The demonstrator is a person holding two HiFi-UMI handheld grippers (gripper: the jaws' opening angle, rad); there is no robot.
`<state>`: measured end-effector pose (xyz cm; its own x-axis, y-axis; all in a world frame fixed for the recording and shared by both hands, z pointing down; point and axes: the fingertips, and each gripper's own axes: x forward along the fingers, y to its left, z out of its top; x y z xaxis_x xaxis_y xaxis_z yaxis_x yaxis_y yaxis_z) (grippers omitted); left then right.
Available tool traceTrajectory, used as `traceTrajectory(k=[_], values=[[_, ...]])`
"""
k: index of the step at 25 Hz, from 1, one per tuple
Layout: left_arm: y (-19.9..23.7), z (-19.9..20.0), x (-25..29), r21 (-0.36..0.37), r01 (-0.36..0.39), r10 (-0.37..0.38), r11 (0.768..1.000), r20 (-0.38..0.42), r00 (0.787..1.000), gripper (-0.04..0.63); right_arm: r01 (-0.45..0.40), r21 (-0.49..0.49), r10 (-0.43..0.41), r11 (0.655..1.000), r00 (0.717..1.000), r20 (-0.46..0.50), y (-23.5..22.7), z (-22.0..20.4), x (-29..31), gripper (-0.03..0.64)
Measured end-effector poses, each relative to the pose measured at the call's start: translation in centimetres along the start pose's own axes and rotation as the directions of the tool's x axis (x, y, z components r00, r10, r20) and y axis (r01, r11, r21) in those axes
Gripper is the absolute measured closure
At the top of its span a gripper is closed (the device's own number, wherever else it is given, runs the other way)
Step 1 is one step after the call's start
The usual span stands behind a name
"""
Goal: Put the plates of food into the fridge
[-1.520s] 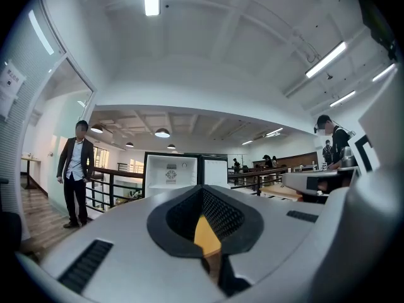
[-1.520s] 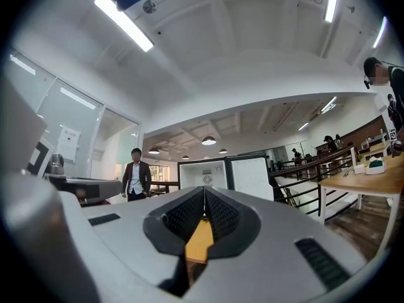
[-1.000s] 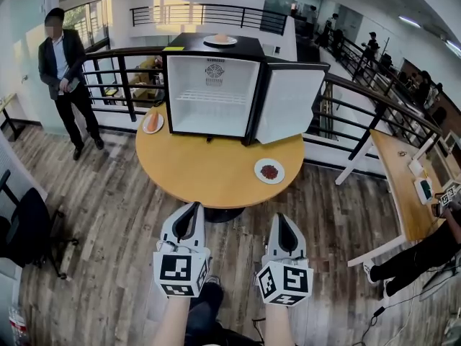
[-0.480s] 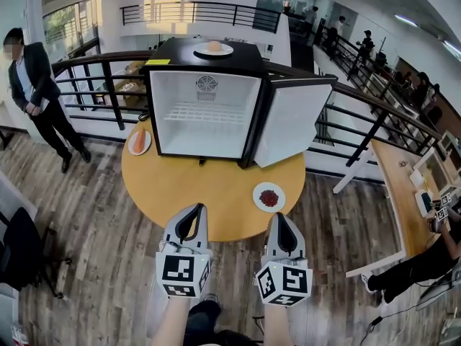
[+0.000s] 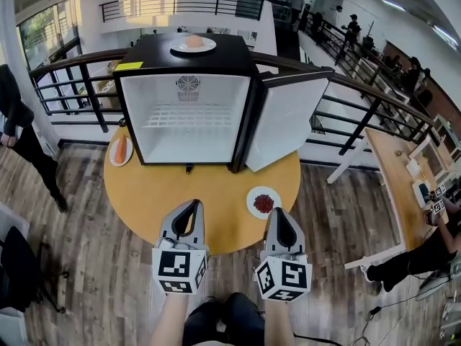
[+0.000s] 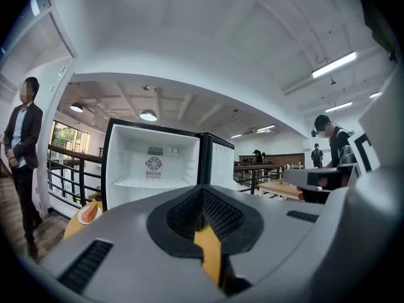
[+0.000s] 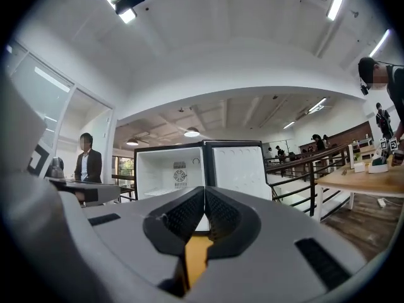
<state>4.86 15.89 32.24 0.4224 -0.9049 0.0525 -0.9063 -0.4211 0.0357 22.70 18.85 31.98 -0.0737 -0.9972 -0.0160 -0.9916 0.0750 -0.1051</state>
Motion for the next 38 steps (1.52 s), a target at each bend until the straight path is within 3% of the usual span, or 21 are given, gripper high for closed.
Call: traceTrajectory(k=[10,18,23,29,38], values=[[0.3,-3.2,6.5,-0.023,-0.011,0.009,1.000,-0.081,0.997,0.589,-0.021,0.034,0.022,0.999,0.999,-0.046,-3.3,-2.2,6.6,0.603],[-0.2,-6.5,13.4,-0.059,-0.049,0.039,0.997,-0.166,0.985,0.589,-0.043,0.065,0.051,0.997,0.991,-0.125,-8.4,-5.9,12.2,0.603],[-1.2,-10.6,17.1,-0.086,-0.052,0.027,0.995,-0.265,0.964,0.589,-0.058,0.075,0.073,0.995,0.974,-0.214,-12.1,-10.0,14.8,0.603],[-2.9,-15.0,19.5,-0.125,-0.049,0.001,0.991,-0.356,0.935,0.589,-0.090,0.098,0.118,0.991,0.935,-0.334,-15.2,-15.5,15.5,0.603],[-4.3,-19.9,20.6,-0.185,-0.041,-0.050,0.982,-0.463,0.885,0.589,-0.035,0.220,0.135,0.975,0.879,-0.457,-17.6,-21.8,15.1,0.603]])
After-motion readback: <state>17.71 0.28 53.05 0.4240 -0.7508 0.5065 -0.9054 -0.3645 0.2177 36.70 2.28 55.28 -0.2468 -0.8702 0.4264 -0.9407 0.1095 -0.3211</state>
